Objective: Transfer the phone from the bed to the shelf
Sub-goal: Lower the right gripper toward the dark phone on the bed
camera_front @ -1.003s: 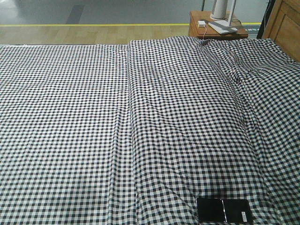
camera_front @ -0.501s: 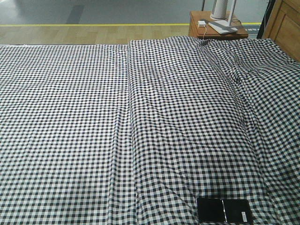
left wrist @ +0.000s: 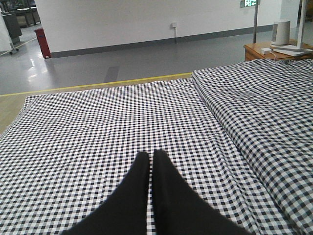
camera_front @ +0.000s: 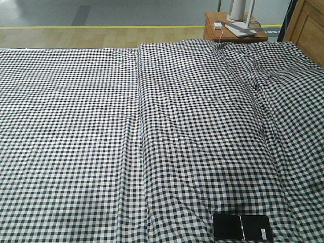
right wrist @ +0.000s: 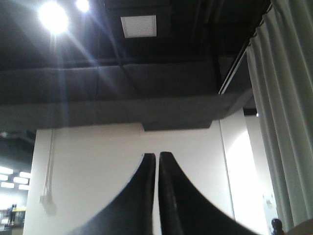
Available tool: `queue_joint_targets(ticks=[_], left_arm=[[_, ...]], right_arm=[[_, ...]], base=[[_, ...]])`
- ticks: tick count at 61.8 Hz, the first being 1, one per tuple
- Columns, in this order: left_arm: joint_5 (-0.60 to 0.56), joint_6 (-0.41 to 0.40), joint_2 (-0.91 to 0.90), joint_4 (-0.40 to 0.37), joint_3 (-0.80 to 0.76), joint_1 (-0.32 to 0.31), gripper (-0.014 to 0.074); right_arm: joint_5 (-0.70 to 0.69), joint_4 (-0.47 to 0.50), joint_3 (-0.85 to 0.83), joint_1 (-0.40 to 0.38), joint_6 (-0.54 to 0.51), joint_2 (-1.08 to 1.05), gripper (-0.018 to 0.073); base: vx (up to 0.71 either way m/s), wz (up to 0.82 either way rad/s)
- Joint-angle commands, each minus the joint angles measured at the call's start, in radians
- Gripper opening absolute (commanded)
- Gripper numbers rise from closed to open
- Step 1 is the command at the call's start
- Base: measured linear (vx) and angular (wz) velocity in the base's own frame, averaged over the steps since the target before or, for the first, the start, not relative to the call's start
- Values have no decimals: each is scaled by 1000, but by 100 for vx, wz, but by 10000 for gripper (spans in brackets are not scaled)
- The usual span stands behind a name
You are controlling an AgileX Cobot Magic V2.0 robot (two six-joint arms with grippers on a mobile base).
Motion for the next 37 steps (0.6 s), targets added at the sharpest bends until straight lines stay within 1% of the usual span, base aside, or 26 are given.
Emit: queue_joint_targets(ticks=[1, 8, 15, 22, 30, 37], left_arm=[[-72, -6, -13, -9, -21, -4, 1], [-72, -6, -13, -9, -21, -4, 1], [-72, -6, -13, -9, -21, -4, 1], [-72, -6, -13, -9, -21, -4, 1], [-72, -6, -13, -9, -21, -4, 1], [-72, -6, -13, -9, -21, -4, 1]], right_arm=[[122, 2, -157, -4, -4, 119, -5], [306, 2, -284, -4, -4, 256, -3], [431, 2, -377, -4, -1, 378, 9], [533, 2, -423, -4, -1, 479, 56], [622, 2, -427, -4, -1, 570, 167], [693, 2, -427, -4, -1, 644, 319]], base=[[0, 0], [0, 0], [0, 0], [0, 0], [0, 0], [0, 0]])
